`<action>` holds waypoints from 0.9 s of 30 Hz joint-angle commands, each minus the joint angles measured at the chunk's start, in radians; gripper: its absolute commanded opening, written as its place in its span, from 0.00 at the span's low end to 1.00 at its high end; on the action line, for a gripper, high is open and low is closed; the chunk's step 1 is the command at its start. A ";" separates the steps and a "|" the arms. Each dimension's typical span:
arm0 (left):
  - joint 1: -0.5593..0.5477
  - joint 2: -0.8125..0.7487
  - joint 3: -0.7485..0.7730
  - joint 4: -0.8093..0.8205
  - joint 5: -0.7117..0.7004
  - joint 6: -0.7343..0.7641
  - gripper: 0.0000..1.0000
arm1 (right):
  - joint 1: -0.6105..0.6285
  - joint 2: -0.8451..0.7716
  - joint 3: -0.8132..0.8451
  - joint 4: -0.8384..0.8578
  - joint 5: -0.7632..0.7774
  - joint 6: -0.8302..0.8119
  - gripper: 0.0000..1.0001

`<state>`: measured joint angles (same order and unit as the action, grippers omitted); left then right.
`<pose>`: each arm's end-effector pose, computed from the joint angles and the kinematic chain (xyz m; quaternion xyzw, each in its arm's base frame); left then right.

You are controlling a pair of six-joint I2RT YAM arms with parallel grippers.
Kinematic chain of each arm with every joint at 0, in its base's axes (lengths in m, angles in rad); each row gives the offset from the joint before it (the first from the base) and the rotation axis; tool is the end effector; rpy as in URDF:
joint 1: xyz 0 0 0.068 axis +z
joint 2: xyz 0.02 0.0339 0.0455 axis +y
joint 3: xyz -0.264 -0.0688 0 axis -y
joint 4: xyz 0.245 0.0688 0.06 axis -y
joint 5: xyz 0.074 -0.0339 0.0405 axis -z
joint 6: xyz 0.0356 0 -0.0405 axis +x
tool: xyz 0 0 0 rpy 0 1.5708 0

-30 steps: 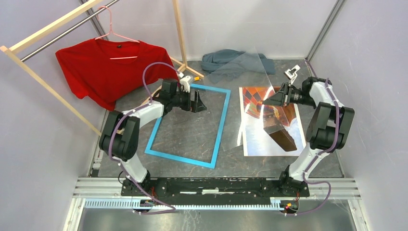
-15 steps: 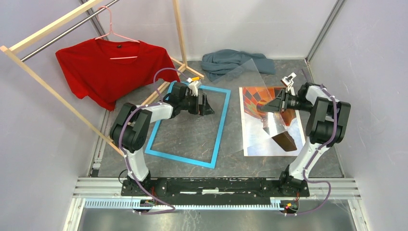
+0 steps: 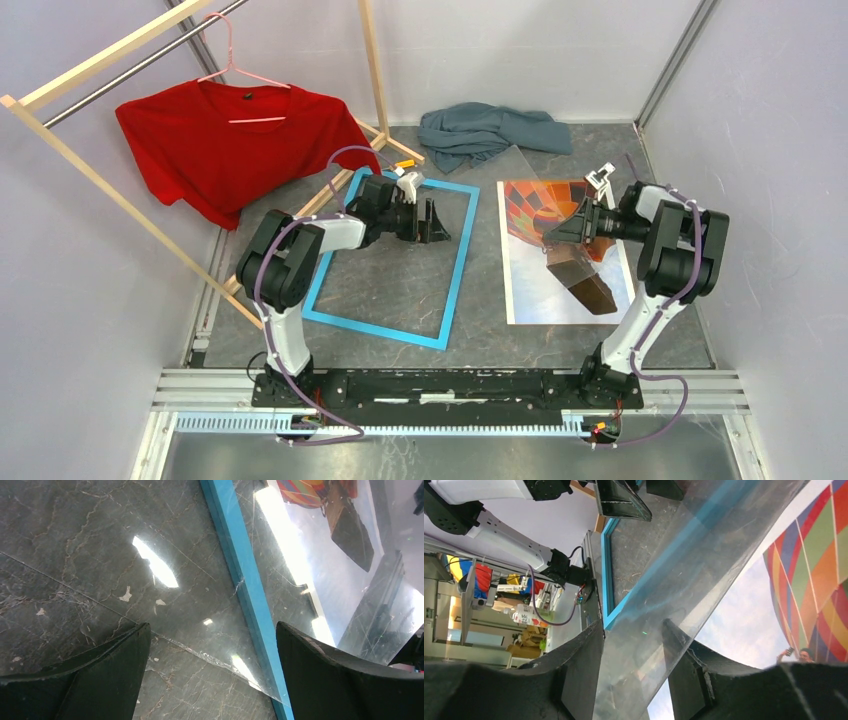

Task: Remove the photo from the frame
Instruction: Place the photo frame item at the center of the board.

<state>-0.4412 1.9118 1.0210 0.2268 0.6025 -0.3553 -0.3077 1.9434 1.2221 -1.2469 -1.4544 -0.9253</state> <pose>0.3444 -0.1849 0.1458 0.1667 0.8521 -0.4081 0.2821 0.3056 -0.0600 0.1706 -0.0976 0.7376 0.6170 0.2565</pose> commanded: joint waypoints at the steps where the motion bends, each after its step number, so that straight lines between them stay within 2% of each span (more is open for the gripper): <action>1: -0.010 0.007 0.024 0.039 -0.011 -0.033 1.00 | -0.021 -0.005 0.000 -0.006 0.034 -0.056 0.55; 9: -0.011 -0.032 0.037 -0.024 -0.021 0.014 1.00 | -0.048 -0.021 -0.007 0.038 0.166 -0.014 0.61; 14: -0.011 -0.071 0.040 -0.053 -0.030 0.041 1.00 | -0.047 -0.096 -0.084 0.309 0.298 0.238 0.65; 17: -0.010 -0.092 0.042 -0.067 -0.037 0.053 1.00 | -0.043 -0.141 -0.122 0.418 0.367 0.312 0.67; 27: -0.007 -0.119 0.065 -0.133 -0.072 0.098 1.00 | -0.013 -0.170 -0.150 0.401 0.437 0.268 0.69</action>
<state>-0.4477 1.8294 1.0409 0.1318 0.5667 -0.3405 -0.3389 1.8191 1.0836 -0.8612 -1.0512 -0.6506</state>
